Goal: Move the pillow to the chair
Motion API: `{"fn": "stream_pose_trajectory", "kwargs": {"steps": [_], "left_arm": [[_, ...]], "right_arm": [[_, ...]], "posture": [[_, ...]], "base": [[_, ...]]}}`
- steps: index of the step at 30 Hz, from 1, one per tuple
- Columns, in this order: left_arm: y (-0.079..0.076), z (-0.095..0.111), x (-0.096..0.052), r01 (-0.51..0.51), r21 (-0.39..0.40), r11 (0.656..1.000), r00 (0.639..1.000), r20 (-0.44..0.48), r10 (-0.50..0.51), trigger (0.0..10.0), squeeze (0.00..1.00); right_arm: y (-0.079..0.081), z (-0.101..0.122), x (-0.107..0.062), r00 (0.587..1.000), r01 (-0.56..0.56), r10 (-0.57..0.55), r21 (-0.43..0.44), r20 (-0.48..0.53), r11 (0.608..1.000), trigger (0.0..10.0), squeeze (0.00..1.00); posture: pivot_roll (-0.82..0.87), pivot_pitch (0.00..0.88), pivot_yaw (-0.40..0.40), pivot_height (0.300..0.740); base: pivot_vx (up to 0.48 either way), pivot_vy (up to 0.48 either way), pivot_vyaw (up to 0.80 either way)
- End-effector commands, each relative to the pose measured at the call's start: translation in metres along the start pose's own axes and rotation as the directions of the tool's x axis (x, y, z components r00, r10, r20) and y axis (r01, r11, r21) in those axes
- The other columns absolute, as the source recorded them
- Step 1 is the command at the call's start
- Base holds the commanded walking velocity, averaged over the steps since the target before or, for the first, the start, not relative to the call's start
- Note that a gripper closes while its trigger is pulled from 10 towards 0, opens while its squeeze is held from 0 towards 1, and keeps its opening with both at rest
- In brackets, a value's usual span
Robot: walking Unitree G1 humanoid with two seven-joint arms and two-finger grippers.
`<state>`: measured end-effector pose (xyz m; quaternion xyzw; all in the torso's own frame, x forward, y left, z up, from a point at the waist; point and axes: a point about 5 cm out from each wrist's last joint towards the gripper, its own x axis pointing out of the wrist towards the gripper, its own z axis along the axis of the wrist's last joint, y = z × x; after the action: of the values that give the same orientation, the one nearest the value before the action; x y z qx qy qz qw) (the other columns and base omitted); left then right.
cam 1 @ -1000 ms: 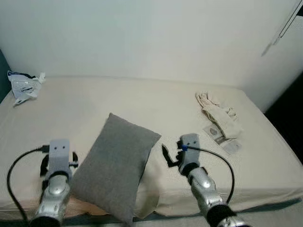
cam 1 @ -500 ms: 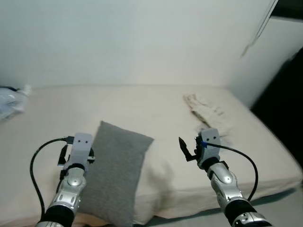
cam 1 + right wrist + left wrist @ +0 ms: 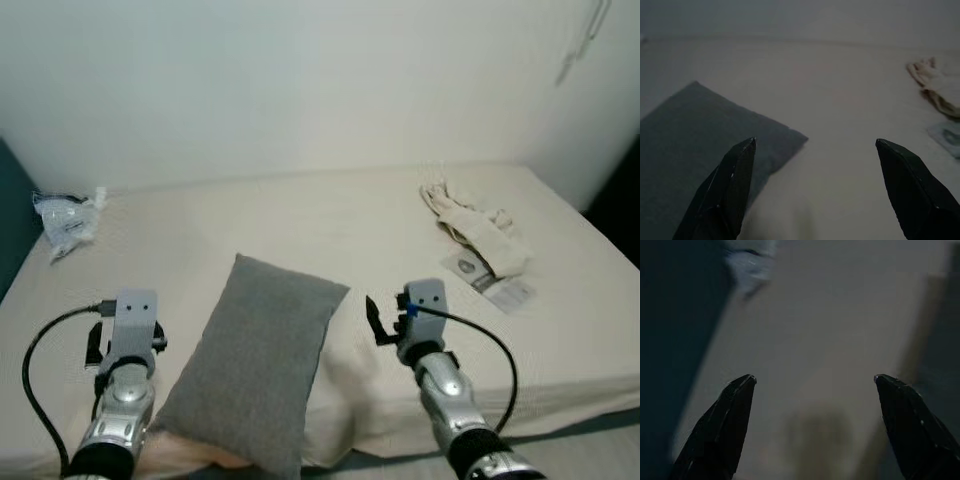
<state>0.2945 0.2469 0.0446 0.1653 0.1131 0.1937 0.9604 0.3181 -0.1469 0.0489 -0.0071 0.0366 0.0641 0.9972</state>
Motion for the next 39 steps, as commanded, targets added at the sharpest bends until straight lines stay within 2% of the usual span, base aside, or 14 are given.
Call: {"fn": "stream_pose_trajectory", "kwargs": {"steps": [1,3,4,6,8,9,12,15,17,21,26,33,35,39], "left_arm": [[0.0,0.003,0.003,-0.017,-0.012,1.0,1.0,0.011,0.017,10.0,0.0],[0.003,0.003,0.005,-0.093,-0.027,0.995,0.996,-0.004,0.093,10.0,0.0],[0.001,0.004,0.005,-0.116,-0.025,0.993,0.993,-0.013,0.115,10.0,0.0],[-0.014,0.001,-0.001,-0.076,-0.042,0.996,0.996,-0.056,0.074,10.0,0.0],[-0.032,0.002,-0.007,-0.011,-0.059,0.998,0.997,-0.071,0.007,10.0,0.0],[-0.05,0.022,-0.004,0.121,-0.024,0.992,0.992,0.039,-0.12,10.0,0.0],[-0.055,0.026,-0.001,0.154,-0.034,0.988,0.987,0.048,-0.152,10.0,0.0],[-0.053,0.012,-0.002,0.074,0.007,0.997,0.997,-0.031,-0.074,10.0,0.0],[-0.052,0.008,-0.005,0.059,-0.035,0.998,0.997,-0.051,-0.061,10.0,0.0],[-0.048,0.009,-0.005,0.108,-0.066,0.992,0.994,-0.02,-0.11,10.0,0.0],[-0.02,0.003,0.001,0.02,-0.075,0.997,0.999,-0.025,-0.022,10.0,0.0],[-0.018,0.004,-0.001,0.024,-0.084,0.996,1.0,0.014,-0.023,10.0,0.0],[-0.018,0.006,0.001,0.03,-0.163,0.986,0.999,-0.005,-0.032,10.0,0.0],[-0.027,0.013,-0.001,0.083,-0.175,0.981,0.997,0.018,-0.081,10.0,0.0]], "right_arm": [[0.002,-0.007,-0.003,0.999,0.023,-0.023,0.016,-0.036,1.0,10.0,0.0],[0.011,-0.006,0.0,0.999,-0.032,0.034,0.033,-0.041,0.999,10.0,0.0],[0.011,-0.003,0.003,0.998,-0.048,0.049,0.022,-0.038,0.999,10.0,0.0],[0.006,0.005,0.007,0.998,-0.062,0.062,0.008,-0.007,0.998,10.0,0.0],[-0.003,0.01,0.008,0.999,-0.046,0.047,-0.031,0.014,0.998,10.0,0.0],[-0.015,0.014,0.009,1.0,0.021,-0.021,-0.009,0.024,1.0,10.0,0.0],[-0.025,0.011,0.008,0.996,0.094,-0.093,0.042,-0.003,0.995,10.0,0.0],[-0.029,0.003,0.001,0.995,0.099,-0.098,0.027,-0.033,0.995,10.0,0.0],[-0.027,0.0,-0.002,0.996,0.083,-0.083,0.007,-0.029,0.997,10.0,0.0],[-0.024,-0.004,-0.003,0.995,0.091,-0.091,0.001,-0.046,0.996,10.0,0.0],[-0.014,0.0,0.005,0.998,0.033,-0.033,0.009,-0.057,0.999,10.0,0.0],[-0.013,0.003,0.01,0.996,0.07,-0.064,0.09,-0.068,0.993,10.0,0.0],[-0.007,0.006,0.013,0.997,0.049,-0.045,0.064,-0.061,0.997,10.0,0.0],[0.006,0.007,0.017,0.996,-0.041,0.051,0.118,-0.078,0.992,10.0,0.0]], "posture": [[0.05,0.151,-0.16,0.74],[0.04,0.14,-0.091,0.74],[0.06,0.142,0.026,0.74],[0.06,0.153,0.085,0.74],[0.07,0.136,0.054,0.74],[0.04,0.135,-0.035,0.74],[0.02,0.177,-0.072,0.74],[0.06,0.119,-0.023,0.74],[0.05,0.107,-0.012,0.74],[0.02,0.081,-0.059,0.74],[0.01,0.086,-0.065,0.74],[0.0,0.064,-0.103,0.74],[0.01,0.06,-0.104,0.74],[0.02,0.054,-0.092,0.74]], "base": [[0.0,0.0,0.0],[0.0,0.0,0.0],[0.0,0.0,0.0],[0.0,0.0,0.0],[0.0,0.0,0.0],[0.0,0.0,0.0],[0.0,0.0,0.0],[0.0,0.0,0.0],[0.0,0.0,0.0],[0.0,0.0,0.0],[0.0,0.0,0.0],[0.0,0.0,0.0],[0.0,0.0,0.0],[0.0,0.0,0.0]]}}
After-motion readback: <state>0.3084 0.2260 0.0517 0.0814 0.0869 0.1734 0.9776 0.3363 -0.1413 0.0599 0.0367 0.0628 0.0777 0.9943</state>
